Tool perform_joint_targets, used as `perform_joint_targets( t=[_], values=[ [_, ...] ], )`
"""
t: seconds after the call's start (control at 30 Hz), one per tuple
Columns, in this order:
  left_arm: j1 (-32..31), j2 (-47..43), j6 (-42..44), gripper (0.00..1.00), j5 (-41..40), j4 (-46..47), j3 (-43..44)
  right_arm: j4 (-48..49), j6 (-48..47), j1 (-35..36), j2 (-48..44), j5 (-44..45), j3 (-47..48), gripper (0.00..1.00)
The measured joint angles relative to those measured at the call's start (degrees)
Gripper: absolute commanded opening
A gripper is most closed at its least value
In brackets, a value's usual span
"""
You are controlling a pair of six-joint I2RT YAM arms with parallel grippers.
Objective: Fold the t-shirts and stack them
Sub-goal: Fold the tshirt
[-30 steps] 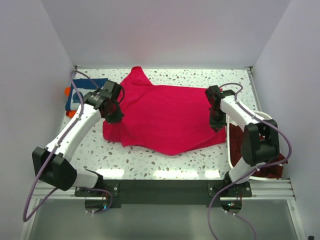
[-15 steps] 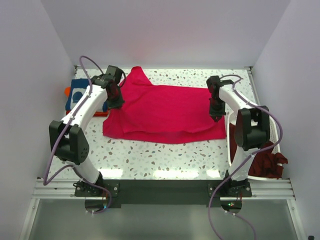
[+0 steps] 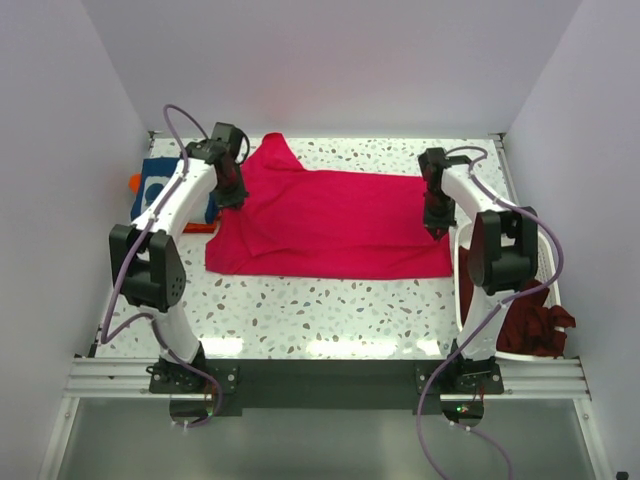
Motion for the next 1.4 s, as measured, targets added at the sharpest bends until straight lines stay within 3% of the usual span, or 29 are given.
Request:
perform_joint_targets(
  t=[0.87,0.9,0.93,0.97,1.0,1.03,1.1,1.13,1.27,1.4],
  values=[
    [0.5,6.8,0.2,0.01,0.7,0.0,8.4,-1.0,-1.0,-3.4,2.2,2.1,2.0,0.0],
    [0.5,7.3,0.2,0.09,0.7,0.0,9.2,-1.1,-1.0,-3.4,2.6,2.1,2.7,0.07],
    [0.5,7.8,0.2,0.3,0.7,-0.1,9.9,-1.1,-1.0,-3.4,2.8,2.1,3.4,0.15],
    [0.5,8.3,0.3,0.44,0.7,-0.2,10.9,-1.2,-1.0,-3.5,3.0,2.1,4.0,0.27],
    [0.5,8.9,0.5,0.57,0.5,-0.2,12.0,-1.5,-1.0,-3.6,3.2,2.1,5.0,0.52],
    [0.5,9.2,0.5,0.74,0.3,-0.2,13.0,-1.6,-0.8,-3.7,3.3,2.0,6.0,0.62],
    [0.5,9.6,0.2,0.85,-0.1,-0.2,14.8,-1.7,-1.3,-3.8,3.3,2.0,7.9,0.74],
    [0.5,9.6,0.3,0.92,-0.4,-0.2,15.7,-1.7,-1.2,-3.8,3.2,1.9,8.9,0.75],
    [0.5,8.6,0.2,0.97,-1.1,0.7,16.8,-1.4,-1.3,-3.9,2.1,0.1,10.2,0.77],
    [0.5,2.7,0.2,0.93,-1.8,3.9,7.8,0.0,-1.4,-3.8,-2.5,-4.1,7.1,0.77]
  ],
)
